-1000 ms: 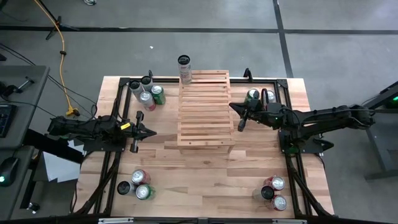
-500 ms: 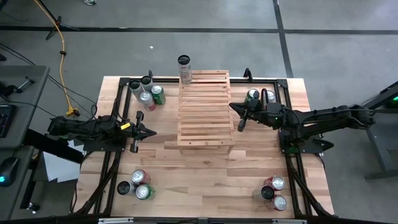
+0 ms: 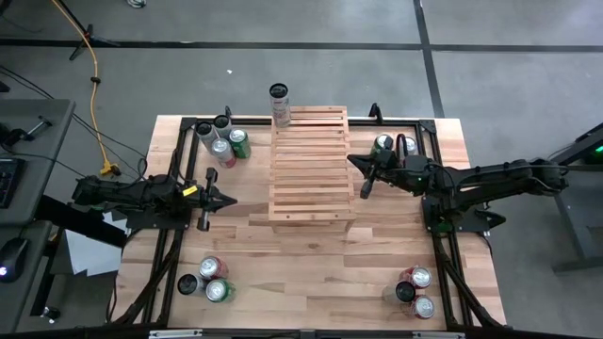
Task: Place canned beverage on shelf
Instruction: Put the top white yellow soda can on the shelf
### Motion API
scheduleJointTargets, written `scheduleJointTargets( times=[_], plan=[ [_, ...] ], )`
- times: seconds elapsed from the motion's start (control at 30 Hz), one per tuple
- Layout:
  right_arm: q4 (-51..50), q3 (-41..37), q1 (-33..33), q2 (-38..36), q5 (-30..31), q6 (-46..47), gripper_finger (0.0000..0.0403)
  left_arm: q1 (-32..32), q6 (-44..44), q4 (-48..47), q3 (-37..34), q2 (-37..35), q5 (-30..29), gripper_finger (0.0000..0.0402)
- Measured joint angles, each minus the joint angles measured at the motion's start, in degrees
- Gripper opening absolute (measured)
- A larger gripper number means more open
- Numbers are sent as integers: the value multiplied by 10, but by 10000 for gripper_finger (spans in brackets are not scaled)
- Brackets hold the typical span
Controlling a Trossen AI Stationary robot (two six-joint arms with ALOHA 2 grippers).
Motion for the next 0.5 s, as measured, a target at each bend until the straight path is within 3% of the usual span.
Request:
scheduleJointTargets(
  times=[0.33, 0.5],
  plan=[
    [13, 0, 0, 0, 0, -15, 0, 0, 0, 12, 0, 0, -34, 3],
    [13, 0, 0, 0, 0, -8, 0, 0, 2, 39, 0, 0, -65, 31]
  ],
)
